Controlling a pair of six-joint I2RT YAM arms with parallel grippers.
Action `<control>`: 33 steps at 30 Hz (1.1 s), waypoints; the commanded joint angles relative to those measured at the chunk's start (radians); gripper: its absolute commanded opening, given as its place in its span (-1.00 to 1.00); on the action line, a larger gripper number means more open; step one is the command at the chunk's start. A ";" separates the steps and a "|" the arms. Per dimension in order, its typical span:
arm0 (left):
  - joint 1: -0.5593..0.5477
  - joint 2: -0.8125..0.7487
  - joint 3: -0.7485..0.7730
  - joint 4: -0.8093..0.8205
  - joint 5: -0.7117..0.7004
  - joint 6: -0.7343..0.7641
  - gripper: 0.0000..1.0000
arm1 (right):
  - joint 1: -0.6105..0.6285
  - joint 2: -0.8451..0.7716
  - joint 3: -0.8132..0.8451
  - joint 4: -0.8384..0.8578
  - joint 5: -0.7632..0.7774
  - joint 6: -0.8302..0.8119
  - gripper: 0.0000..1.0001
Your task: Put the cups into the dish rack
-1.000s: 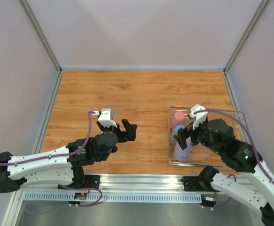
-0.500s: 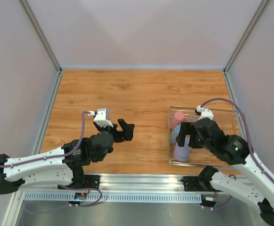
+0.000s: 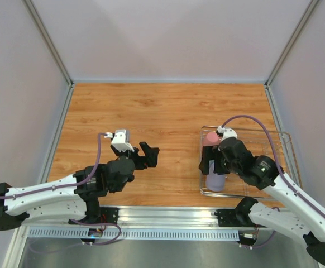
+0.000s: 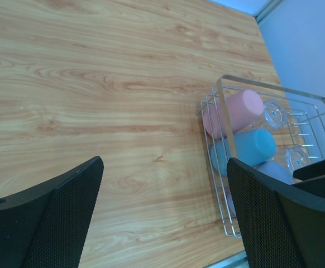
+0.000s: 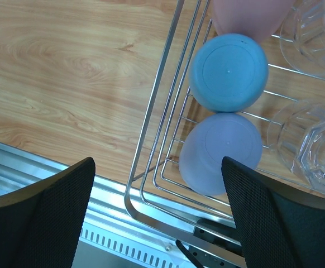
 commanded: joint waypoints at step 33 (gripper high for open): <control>0.005 -0.044 -0.016 -0.024 -0.032 -0.034 1.00 | 0.001 -0.118 -0.104 -0.102 -0.197 0.147 0.64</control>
